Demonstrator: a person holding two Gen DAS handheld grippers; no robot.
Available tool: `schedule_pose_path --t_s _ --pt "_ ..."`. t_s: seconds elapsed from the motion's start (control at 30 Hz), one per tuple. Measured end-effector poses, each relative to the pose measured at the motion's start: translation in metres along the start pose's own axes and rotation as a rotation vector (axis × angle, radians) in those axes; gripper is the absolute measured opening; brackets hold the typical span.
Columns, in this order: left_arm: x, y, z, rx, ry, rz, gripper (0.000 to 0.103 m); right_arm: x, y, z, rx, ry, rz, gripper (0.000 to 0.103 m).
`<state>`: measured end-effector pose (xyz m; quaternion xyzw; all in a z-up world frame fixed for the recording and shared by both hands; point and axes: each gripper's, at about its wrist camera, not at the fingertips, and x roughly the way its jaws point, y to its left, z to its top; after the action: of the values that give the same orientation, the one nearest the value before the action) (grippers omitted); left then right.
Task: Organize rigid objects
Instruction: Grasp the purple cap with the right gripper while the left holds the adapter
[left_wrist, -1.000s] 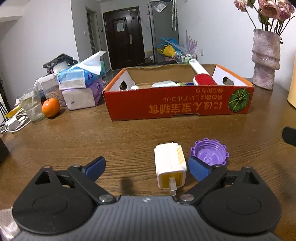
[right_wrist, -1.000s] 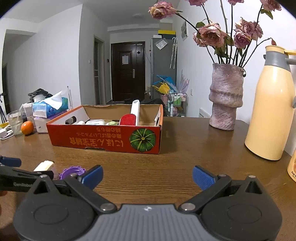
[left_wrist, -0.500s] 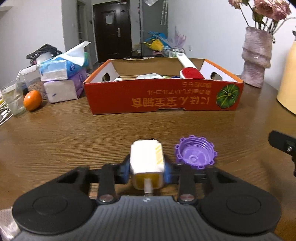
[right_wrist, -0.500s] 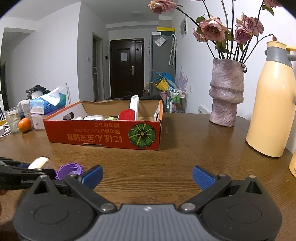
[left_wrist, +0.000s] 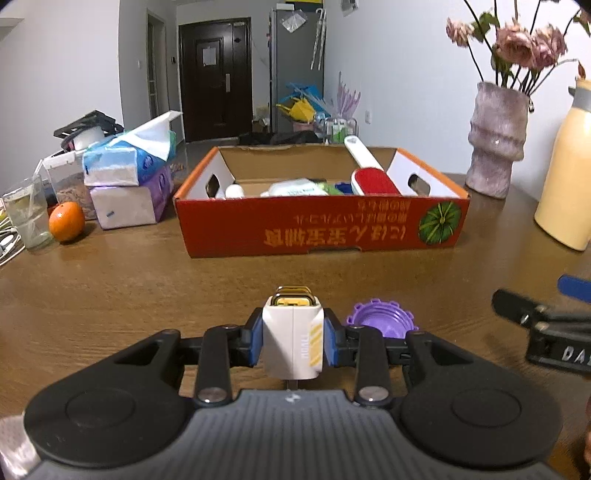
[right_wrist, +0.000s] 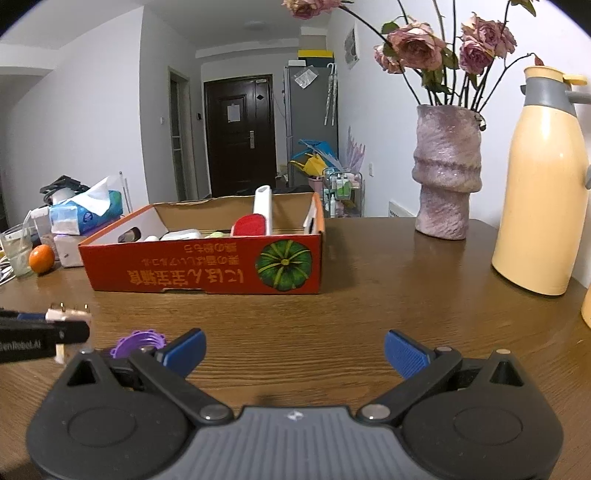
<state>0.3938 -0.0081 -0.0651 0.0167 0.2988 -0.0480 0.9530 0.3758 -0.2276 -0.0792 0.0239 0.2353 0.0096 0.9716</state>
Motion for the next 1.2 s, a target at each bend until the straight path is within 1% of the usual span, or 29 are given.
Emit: schedule_pose_path --t_s 0.23,0.4,0.5,0.63,0.73,0.9,0.93,0.97,1.03,1.1,1.13,1.17,1.2 --pt "-0.011 0.020 0.006 -0.031 -0.042 0.003 0.033 0.001 0.029 -0.002 -0.020 0.009 0.040 0.103" --pt "-0.017 0.035 0.009 -0.040 -0.064 0.038 0.033 0.005 0.051 -0.004 -0.038 0.025 0.071 0.103" --pt "-0.019 0.044 0.010 -0.051 -0.073 0.045 0.033 0.009 0.065 -0.005 -0.050 0.043 0.085 0.103" --pt "-0.022 0.053 0.011 -0.057 -0.087 0.057 0.033 0.018 0.083 -0.005 -0.067 0.076 0.081 0.100" --pt "-0.024 0.060 0.012 -0.061 -0.096 0.068 0.033 0.024 0.089 -0.005 -0.057 0.100 0.086 0.097" --pt "-0.025 0.068 0.012 -0.069 -0.102 0.080 0.033 0.033 0.101 -0.004 -0.056 0.121 0.080 0.095" --pt "-0.025 0.070 0.012 -0.071 -0.103 0.082 0.033 0.035 0.104 -0.004 -0.058 0.127 0.076 0.093" --pt "-0.025 0.071 0.012 -0.073 -0.104 0.083 0.033 0.037 0.106 -0.004 -0.059 0.134 0.073 0.088" --pt "-0.026 0.072 0.013 -0.077 -0.107 0.086 0.033 0.041 0.109 -0.003 -0.060 0.151 0.074 0.081" --pt "-0.026 0.073 0.013 -0.076 -0.109 0.088 0.033 0.045 0.112 -0.004 -0.058 0.166 0.072 0.073" --pt "-0.026 0.073 0.013 -0.075 -0.109 0.087 0.033 0.046 0.113 -0.003 -0.058 0.173 0.074 0.058" --pt "-0.026 0.073 0.012 -0.074 -0.109 0.086 0.033 0.047 0.113 -0.003 -0.058 0.184 0.085 0.053" --pt "-0.025 0.072 0.012 -0.073 -0.109 0.086 0.033 0.046 0.113 -0.003 -0.056 0.187 0.090 0.053"
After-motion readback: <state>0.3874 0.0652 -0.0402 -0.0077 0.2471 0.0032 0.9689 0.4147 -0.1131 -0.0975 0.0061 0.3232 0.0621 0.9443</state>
